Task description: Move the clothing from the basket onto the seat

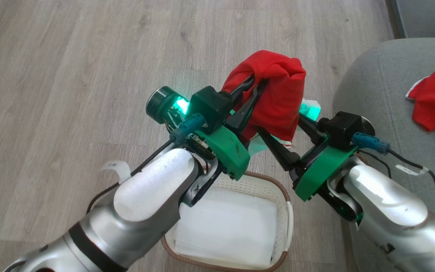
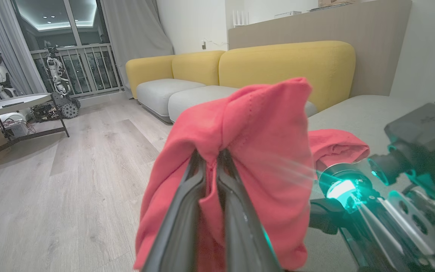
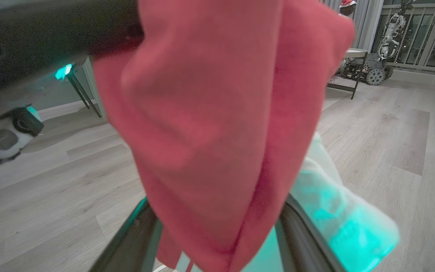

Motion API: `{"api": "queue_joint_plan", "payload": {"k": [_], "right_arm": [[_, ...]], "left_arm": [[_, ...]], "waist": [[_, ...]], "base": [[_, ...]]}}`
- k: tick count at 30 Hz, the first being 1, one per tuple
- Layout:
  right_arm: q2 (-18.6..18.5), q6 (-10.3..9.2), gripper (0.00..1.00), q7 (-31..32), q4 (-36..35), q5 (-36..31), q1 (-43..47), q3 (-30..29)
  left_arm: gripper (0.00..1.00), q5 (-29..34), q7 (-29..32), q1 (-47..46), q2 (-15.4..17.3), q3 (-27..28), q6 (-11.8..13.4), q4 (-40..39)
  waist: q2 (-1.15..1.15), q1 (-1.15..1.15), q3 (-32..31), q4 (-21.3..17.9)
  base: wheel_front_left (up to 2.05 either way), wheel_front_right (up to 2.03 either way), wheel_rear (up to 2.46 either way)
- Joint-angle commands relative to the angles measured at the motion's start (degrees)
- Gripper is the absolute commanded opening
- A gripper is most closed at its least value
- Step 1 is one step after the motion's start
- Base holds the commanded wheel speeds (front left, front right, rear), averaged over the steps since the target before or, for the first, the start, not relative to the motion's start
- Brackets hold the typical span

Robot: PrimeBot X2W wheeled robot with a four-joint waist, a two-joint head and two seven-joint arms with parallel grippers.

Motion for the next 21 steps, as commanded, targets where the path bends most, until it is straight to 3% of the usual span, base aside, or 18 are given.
{"api": "queue_joint_plan", "payload": {"k": [1,8,11,21], "right_arm": [[0.36,-0.01,1.0,-0.3,-1.05,0.42,-1.88,0.07],[0.89,-0.01,0.97,-0.31,-0.1,0.94,-2.63,0.2],[0.92,-0.01,0.0,-0.31,-0.38,0.96,-2.6,-0.26],[0.44,-0.01,0.0,-0.31,-1.7,0.53,-0.92,-2.34]], "left_arm": [[0.0,-0.26,-0.57,-3.57,0.12,1.98,-0.03,-1.45],[0.0,-0.56,-0.79,-3.4,0.09,1.78,0.1,-1.0],[0.0,-0.71,-0.89,-3.3,0.15,1.79,0.26,-0.88],[0.0,-1.26,-1.35,-2.7,0.71,1.78,0.5,-0.39]], "waist": [[0.0,0.0,0.0,0.07],[0.0,0.0,-0.08,-0.03],[0.0,0.0,0.05,-0.24],[0.0,0.0,-0.4,-1.12]], "base": [[0.0,0.0,0.0],[0.0,0.0,0.0],[0.0,0.0,0.0],[0.0,0.0,0.0]]}}
